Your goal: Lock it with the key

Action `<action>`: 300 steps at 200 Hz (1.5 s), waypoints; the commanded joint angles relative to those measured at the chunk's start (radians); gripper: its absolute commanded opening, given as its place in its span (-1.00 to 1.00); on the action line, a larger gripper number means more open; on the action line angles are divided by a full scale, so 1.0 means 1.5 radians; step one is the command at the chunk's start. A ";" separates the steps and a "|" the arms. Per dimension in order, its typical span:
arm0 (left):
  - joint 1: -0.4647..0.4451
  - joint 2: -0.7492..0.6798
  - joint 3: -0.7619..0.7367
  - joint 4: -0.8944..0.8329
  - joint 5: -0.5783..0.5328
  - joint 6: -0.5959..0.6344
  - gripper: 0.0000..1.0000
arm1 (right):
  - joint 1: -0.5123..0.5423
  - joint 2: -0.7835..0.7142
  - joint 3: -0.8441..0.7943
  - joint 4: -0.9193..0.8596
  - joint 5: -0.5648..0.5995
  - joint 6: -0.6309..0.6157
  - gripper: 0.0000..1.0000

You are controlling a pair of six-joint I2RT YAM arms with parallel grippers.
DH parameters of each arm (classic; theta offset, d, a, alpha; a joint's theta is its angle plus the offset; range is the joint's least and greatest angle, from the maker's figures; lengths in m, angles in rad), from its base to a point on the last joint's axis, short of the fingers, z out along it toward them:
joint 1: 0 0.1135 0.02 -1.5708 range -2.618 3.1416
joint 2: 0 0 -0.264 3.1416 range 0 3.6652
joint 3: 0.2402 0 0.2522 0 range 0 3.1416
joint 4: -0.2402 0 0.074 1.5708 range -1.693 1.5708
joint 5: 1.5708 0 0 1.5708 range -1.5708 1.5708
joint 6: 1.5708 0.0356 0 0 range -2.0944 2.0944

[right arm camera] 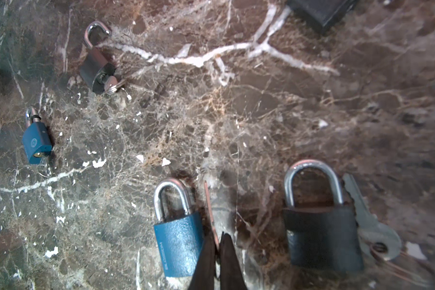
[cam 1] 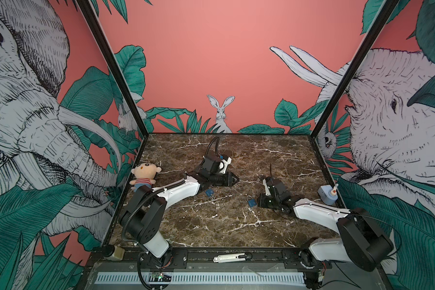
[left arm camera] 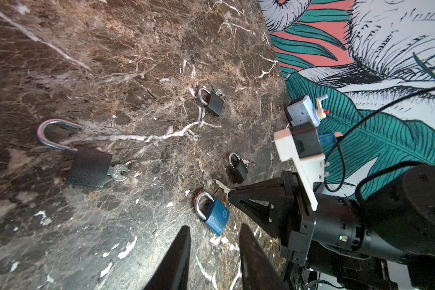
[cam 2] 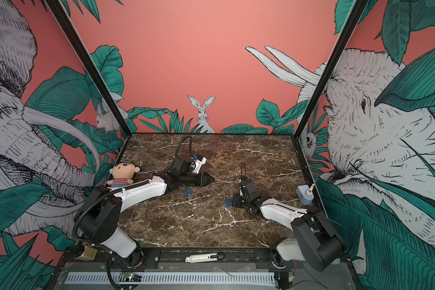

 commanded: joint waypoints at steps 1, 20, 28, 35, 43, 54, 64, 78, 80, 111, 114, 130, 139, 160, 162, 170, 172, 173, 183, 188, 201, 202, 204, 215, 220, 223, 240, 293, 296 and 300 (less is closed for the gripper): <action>0.001 -0.019 -0.008 -0.008 0.002 0.011 -0.30 | 0.007 0.003 0.001 0.029 0.008 0.005 -1.00; 0.002 -0.019 -0.008 -0.010 0.002 0.010 -0.30 | 0.007 0.008 0.000 0.030 0.003 0.008 -1.00; 0.001 -0.019 -0.010 -0.009 0.004 0.008 -0.30 | 0.008 0.010 0.000 0.031 -0.001 0.009 -1.00; 0.001 -0.019 -0.009 -0.008 0.006 0.008 -0.30 | 0.009 0.011 0.001 0.031 -0.002 0.008 -1.00; 0.002 -0.019 -0.010 -0.007 0.007 0.010 -0.30 | 0.009 0.011 0.000 0.032 -0.001 0.008 -1.00; 0.002 -0.019 -0.011 -0.009 0.006 0.011 -0.30 | 0.010 0.013 -0.001 0.033 0.000 0.008 -1.00; 0.001 -0.019 -0.011 -0.010 0.007 0.011 -0.30 | 0.011 0.014 0.000 0.033 -0.002 0.008 -0.98; 0.002 -0.022 -0.012 -0.011 0.008 0.010 -0.30 | 0.013 0.017 0.001 0.033 -0.005 0.010 -0.93; 0.001 -0.023 -0.013 -0.011 0.008 0.010 -0.30 | 0.014 0.018 0.001 0.033 -0.005 0.011 -0.93; 0.002 -0.025 -0.013 -0.021 0.004 0.016 -0.29 | 0.016 0.017 0.001 0.029 -0.004 0.011 -0.73; 0.002 -0.026 -0.014 -0.022 0.005 0.015 -0.29 | 0.016 0.015 0.001 0.028 -0.004 0.012 -0.72; 0.002 -0.030 -0.018 -0.019 0.008 0.014 -0.30 | 0.017 0.001 0.002 0.016 -0.002 0.012 -0.69; 0.002 -0.034 -0.021 -0.019 0.006 0.014 -0.30 | 0.017 -0.010 0.003 0.008 0.006 0.011 -0.65; 0.002 -0.043 -0.027 -0.020 -0.003 0.015 -0.30 | 0.017 -0.038 0.011 -0.024 0.016 0.003 -0.61; 0.002 -0.044 -0.027 -0.022 -0.005 0.015 -0.30 | 0.017 -0.042 0.012 -0.028 0.017 0.002 -0.61; 0.002 -0.050 -0.029 -0.024 -0.010 0.016 -0.30 | 0.018 -0.054 0.018 -0.041 0.020 -0.001 -0.60; 0.002 -0.052 -0.028 -0.026 -0.012 0.017 -0.30 | 0.018 -0.057 0.019 -0.044 0.020 -0.002 -0.60; 0.002 -0.053 -0.028 -0.026 -0.014 0.018 -0.30 | 0.018 -0.059 0.020 -0.045 0.021 -0.002 -0.60; 0.005 -0.064 -0.029 -0.036 -0.029 0.023 -0.30 | 0.019 -0.076 0.029 -0.061 0.024 -0.009 -0.60; 0.008 -0.070 -0.029 -0.043 -0.037 0.026 -0.30 | 0.020 -0.081 0.034 -0.067 0.024 -0.016 -0.59; 0.019 -0.085 -0.031 -0.059 -0.052 0.030 -0.30 | 0.020 -0.088 0.055 -0.088 0.025 -0.039 -0.58; 0.020 -0.086 -0.031 -0.060 -0.054 0.031 -0.30 | 0.020 -0.088 0.057 -0.090 0.026 -0.041 -0.58; 0.023 -0.089 -0.031 -0.062 -0.056 0.030 -0.30 | 0.021 -0.088 0.060 -0.093 0.025 -0.045 -0.58; 0.036 -0.102 -0.034 -0.071 -0.061 0.027 -0.30 | 0.023 -0.078 0.085 -0.110 0.024 -0.072 -0.57; 0.043 -0.107 -0.035 -0.075 -0.061 0.025 -0.30 | 0.023 -0.071 0.098 -0.119 0.024 -0.083 -0.56; 0.046 -0.110 -0.036 -0.077 -0.061 0.023 -0.30 | 0.024 -0.065 0.106 -0.123 0.023 -0.089 -0.56; 0.070 -0.129 -0.041 -0.090 -0.061 0.022 -0.30 | 0.032 -0.025 0.159 -0.150 0.018 -0.130 -0.51; 0.174 -0.185 -0.071 -0.106 -0.032 -0.004 -0.29 | 0.068 0.145 0.337 -0.191 0.031 -0.255 -0.38; 0.181 -0.188 -0.073 -0.106 -0.030 -0.005 -0.29 | 0.070 0.156 0.348 -0.194 0.032 -0.264 -0.37; 0.187 -0.194 -0.075 -0.107 -0.027 -0.005 -0.29 | 0.072 0.163 0.364 -0.199 0.034 -0.275 -0.37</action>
